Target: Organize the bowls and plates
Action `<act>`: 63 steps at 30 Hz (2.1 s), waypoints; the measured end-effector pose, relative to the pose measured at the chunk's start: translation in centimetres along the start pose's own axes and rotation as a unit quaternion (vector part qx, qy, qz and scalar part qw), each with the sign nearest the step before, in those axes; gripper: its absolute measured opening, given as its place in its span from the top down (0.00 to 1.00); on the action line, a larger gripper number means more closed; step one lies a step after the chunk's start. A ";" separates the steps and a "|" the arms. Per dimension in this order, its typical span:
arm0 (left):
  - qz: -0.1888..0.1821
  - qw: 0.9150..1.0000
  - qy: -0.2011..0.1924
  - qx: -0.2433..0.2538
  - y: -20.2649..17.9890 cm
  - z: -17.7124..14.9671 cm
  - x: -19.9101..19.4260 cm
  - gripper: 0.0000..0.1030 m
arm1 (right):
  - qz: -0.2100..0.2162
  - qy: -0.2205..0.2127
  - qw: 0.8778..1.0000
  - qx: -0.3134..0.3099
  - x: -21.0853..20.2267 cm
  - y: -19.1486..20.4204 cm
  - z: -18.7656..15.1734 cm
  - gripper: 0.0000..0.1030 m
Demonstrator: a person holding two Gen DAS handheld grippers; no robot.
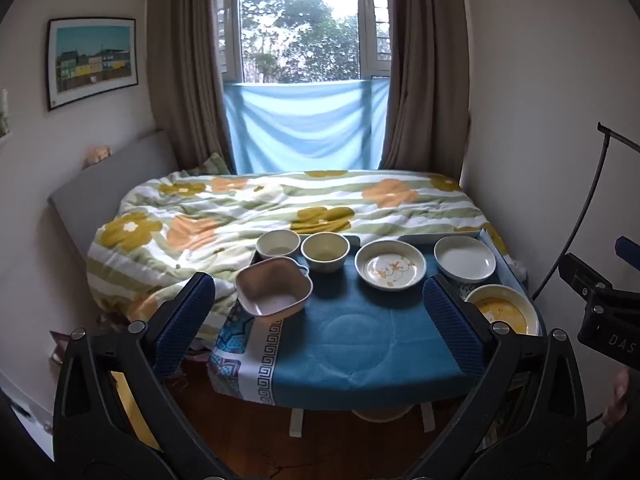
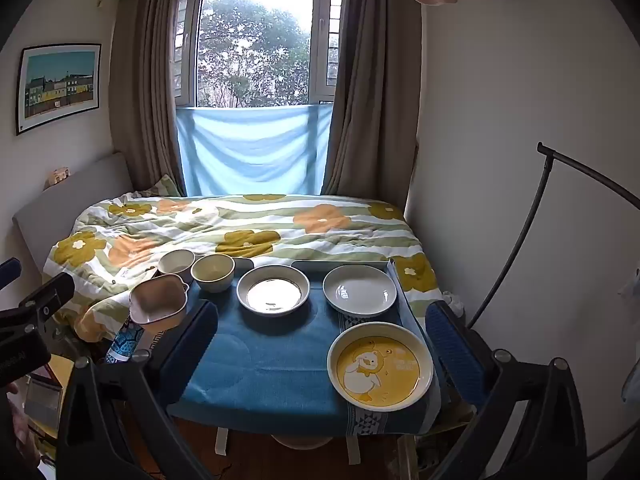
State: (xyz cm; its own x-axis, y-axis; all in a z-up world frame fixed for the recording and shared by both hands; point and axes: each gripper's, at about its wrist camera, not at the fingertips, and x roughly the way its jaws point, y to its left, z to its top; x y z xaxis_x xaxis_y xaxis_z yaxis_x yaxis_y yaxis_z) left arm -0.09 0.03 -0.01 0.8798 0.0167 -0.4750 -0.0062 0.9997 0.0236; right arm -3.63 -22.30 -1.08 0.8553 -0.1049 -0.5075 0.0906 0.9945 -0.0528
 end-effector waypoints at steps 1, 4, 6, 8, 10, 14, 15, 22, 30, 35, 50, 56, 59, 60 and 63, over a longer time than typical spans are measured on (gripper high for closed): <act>0.001 1.000 0.001 -0.001 0.1 0.0 -0.1 0.00 | 0.000 0.001 1.000 0.001 0.0 0.0 0.0 0.00; -0.003 1.000 0.013 -0.004 0.5 0.1 0.3 0.00 | 0.001 0.002 1.000 0.000 0.0 0.0 0.0 0.00; -0.001 1.000 0.014 0.001 0.6 0.2 0.5 0.00 | 0.001 0.000 1.000 0.000 0.0 0.0 0.0 0.00; 0.005 1.000 0.004 0.010 0.1 0.0 0.2 0.00 | 0.002 0.001 1.000 -0.001 0.0 0.0 0.1 0.00; 0.006 1.000 0.005 0.008 0.0 -0.1 0.2 0.00 | 0.001 0.002 1.000 0.000 0.1 0.1 0.0 0.00; 0.007 1.000 0.009 0.009 -0.1 0.3 0.3 0.00 | 0.003 0.001 1.000 0.001 0.1 0.0 0.2 0.00; 0.008 1.000 0.008 0.009 -0.1 0.4 0.3 0.00 | 0.003 0.001 1.000 0.001 0.1 0.1 0.1 0.00; 0.009 1.000 0.010 0.007 0.1 0.5 0.6 0.00 | 0.003 0.002 1.000 0.002 1.0 0.2 0.2 0.00; 0.010 1.000 0.012 0.009 0.1 0.5 1.0 0.00 | 0.003 0.004 1.000 0.003 1.1 0.4 0.2 0.00; 0.010 1.000 0.013 0.009 0.0 0.5 1.1 0.00 | 0.004 0.005 1.000 0.003 1.3 0.4 0.3 0.00; 0.004 1.000 0.018 0.002 0.4 0.4 1.3 0.00 | 0.004 0.008 1.000 0.004 1.7 0.7 0.2 0.00; 0.005 1.000 0.018 0.008 0.4 0.3 1.3 0.00 | 0.003 0.008 1.000 0.003 1.8 0.8 0.1 0.00; 0.006 1.000 0.016 0.009 0.3 0.3 1.3 0.00 | 0.003 0.008 1.000 0.003 2.0 0.9 0.0 0.00; 0.007 1.000 0.016 0.009 0.3 0.2 1.2 0.00 | 0.003 0.008 1.000 0.003 1.8 0.7 0.1 0.00; 0.006 1.000 0.015 0.009 0.3 0.2 1.2 0.00 | 0.003 0.008 1.000 0.003 1.9 0.8 0.0 0.00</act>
State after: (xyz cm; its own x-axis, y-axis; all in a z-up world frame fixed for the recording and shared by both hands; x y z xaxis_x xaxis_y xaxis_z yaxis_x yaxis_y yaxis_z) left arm 1.05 0.32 -0.41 0.8649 0.0296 -0.5011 -0.0085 0.9990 0.0444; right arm -1.92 -21.73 -2.06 0.8472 -0.0982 -0.5221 0.0882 0.9951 -0.0441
